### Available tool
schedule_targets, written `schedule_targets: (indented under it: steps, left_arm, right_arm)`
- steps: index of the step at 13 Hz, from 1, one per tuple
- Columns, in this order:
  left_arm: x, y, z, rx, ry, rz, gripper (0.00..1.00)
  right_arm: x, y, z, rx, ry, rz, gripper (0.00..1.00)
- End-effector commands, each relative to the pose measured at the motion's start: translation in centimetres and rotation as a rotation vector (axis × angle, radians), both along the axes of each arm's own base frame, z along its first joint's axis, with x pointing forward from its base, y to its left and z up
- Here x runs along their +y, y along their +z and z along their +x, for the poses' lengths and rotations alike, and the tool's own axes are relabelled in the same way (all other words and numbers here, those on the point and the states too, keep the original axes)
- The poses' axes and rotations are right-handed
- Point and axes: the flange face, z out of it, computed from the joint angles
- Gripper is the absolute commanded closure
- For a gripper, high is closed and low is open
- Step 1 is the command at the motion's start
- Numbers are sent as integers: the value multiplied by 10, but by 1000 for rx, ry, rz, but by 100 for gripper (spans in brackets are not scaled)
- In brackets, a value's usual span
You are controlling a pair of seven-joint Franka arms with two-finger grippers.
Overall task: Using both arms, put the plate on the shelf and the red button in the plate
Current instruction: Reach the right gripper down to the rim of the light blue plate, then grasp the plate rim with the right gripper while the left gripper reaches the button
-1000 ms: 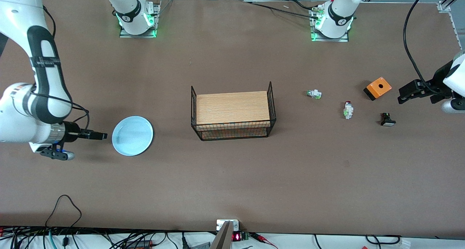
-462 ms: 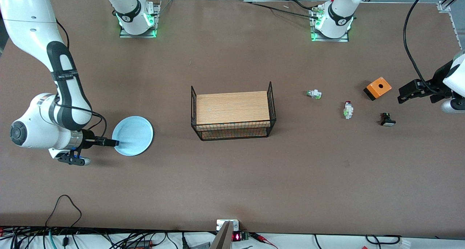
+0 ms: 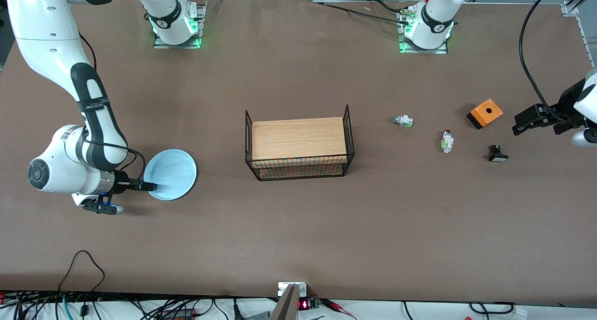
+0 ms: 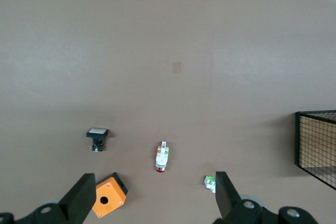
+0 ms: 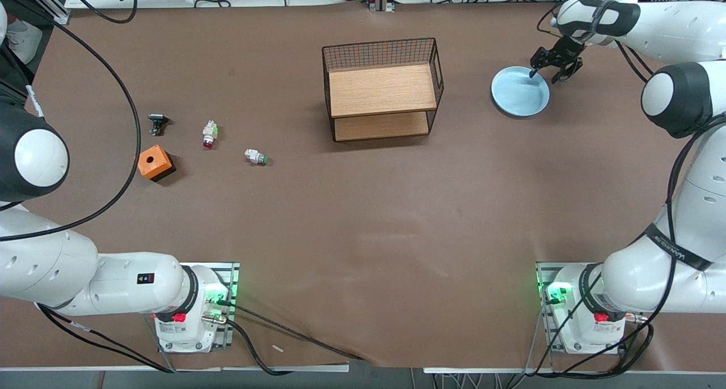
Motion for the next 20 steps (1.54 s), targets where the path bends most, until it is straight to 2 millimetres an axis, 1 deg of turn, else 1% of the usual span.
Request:
schedule_targets:
  steps: [1,2,3,5,6,7,8,9,10,11,13,14,15,17,18,19,20]
  left_arm:
    - [3,-2,0,-6,1,-22,0]
    - [4,-3,0,2,5,-22,0]
    - [2,-2,-1,7,3,-21,0]
    - [-3,-2,-1,9,2,-16,0]
    - [-3,-2,-2,10,4,-16,0]
    - [-2,-3,-1,12,6,-16,0]
    - [-3,-5,-1,18,4,-16,0]
    - [-3,-8,-2,33,-1,-17,0]
    - [-6,-19,3,59,-9,-15,0]
    - [-10,-24,2,87,-11,-16,0]
    - [-12,-32,3,111,-13,-20,0]
    - [-11,-50,6,155,-15,-18,0]
    - [-10,-63,6,207,-16,-19,0]
    - [0,-93,9,275,-2,-22,0]
    - [3,-113,9,325,4,-24,0]
    - [5,-137,9,370,10,-26,0]
    - [12,-159,11,399,21,-32,0]
  right_arm:
    - [2,0,0,3,14,11,52]
    - [0,-1,-1,7,-5,14,52]
    - [-1,-2,-2,11,-7,17,58]
    - [-3,-5,-4,15,-13,19,76]
    - [-4,-9,-7,23,-18,21,88]
    - [-6,-8,-7,23,-42,42,94]
    - [-6,-9,-8,22,-71,82,99]
    - [-15,-9,-8,21,-96,101,100]
    - [-19,-6,-11,41,-98,111,100]
    - [-20,4,-13,72,-93,127,100]
    - [-17,31,-12,74,-82,141,100]
    - [-19,44,-14,85,-77,146,100]
    - [-20,56,-16,101,-72,157,100]
    - [-28,85,-21,151,-65,186,100]
    - [-31,103,-27,183,-62,202,100]
    - [-31,121,-34,206,-61,225,100]
    - [-32,140,-40,223,-62,255,100]
